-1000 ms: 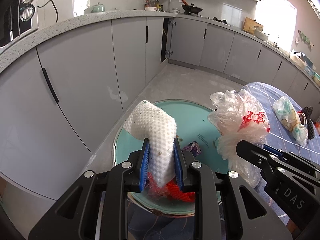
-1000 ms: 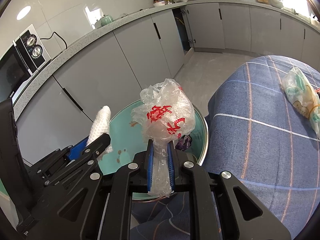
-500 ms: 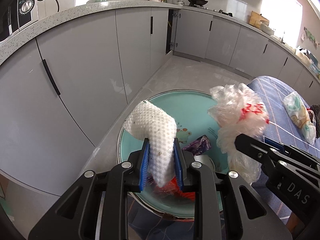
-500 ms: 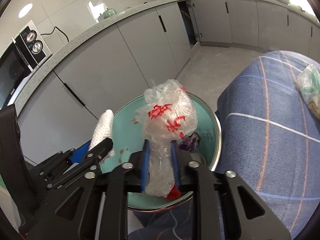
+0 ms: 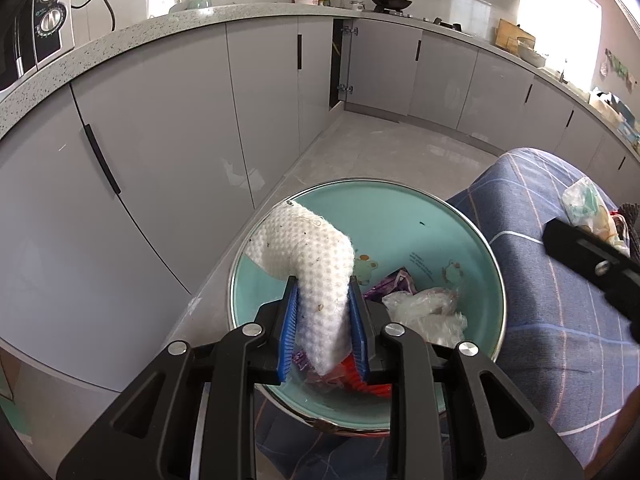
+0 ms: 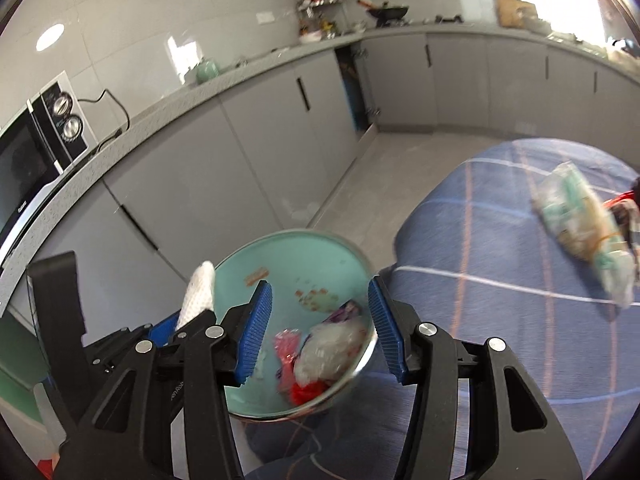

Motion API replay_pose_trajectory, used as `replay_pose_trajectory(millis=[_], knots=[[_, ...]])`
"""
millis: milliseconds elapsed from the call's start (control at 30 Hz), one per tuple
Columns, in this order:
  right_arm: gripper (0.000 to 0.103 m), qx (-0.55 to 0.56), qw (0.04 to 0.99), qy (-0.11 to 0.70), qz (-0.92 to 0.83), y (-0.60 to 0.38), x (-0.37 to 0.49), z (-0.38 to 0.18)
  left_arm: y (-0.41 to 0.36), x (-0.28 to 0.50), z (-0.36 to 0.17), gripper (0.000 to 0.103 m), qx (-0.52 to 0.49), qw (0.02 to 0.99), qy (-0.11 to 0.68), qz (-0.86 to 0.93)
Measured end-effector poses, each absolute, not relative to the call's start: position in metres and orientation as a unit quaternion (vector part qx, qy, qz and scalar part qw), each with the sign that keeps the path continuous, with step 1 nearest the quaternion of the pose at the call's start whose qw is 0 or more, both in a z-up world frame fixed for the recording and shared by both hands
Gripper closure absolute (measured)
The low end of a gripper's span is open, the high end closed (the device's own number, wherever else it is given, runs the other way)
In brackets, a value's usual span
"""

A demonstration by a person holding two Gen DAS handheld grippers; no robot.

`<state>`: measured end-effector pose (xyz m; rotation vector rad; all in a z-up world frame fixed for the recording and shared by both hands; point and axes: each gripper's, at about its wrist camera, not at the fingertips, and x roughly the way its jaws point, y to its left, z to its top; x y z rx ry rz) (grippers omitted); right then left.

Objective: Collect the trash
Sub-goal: 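Open both grippers to drop the sponge and clear bag into the bucket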

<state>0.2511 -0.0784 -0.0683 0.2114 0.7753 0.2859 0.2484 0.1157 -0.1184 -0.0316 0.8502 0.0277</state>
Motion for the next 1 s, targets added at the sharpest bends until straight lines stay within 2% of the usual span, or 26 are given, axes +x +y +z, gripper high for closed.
replay_pose_trajectory(millis=[33,133,200,267,333,500,667,767,1000], knots=[[0.052,0.101,0.913,0.373,0.134,-0.08,0.249,-0.067,0.115,0.248,-0.119,0.076,-0.013,0.91,0.414,0.016],[0.052,0.101,0.915,0.369,0.124,-0.087,0.245,-0.066,0.112,0.245,-0.119,0.066,0.003,0.909,0.415,0.026],[0.052,0.104,0.914,0.372,0.121,-0.087,0.244,-0.066,0.11,0.243,-0.116,0.045,0.011,0.911,0.411,0.036],[0.052,0.109,0.913,0.375,0.118,-0.091,0.242,-0.067,0.109,0.238,-0.11,0.037,0.016,0.915,0.4,0.048],[0.052,0.111,0.912,0.376,0.118,-0.09,0.241,-0.067,0.109,0.235,-0.106,0.036,0.019,0.917,0.395,0.049],[0.052,0.116,0.914,0.371,0.114,-0.098,0.232,-0.062,0.106,0.229,-0.098,0.024,0.019,0.92,0.388,0.057],[0.052,0.121,0.918,0.364,0.098,-0.112,0.224,-0.059,0.098,0.223,-0.091,0.021,0.018,0.923,0.382,0.052],[0.052,0.129,0.919,0.362,0.089,-0.123,0.22,-0.059,0.091,0.22,-0.086,0.012,0.018,0.924,0.378,0.046],[0.052,0.14,0.923,0.353,0.067,-0.15,0.209,-0.054,0.069,0.215,-0.075,0.011,0.027,0.928,0.371,0.031]])
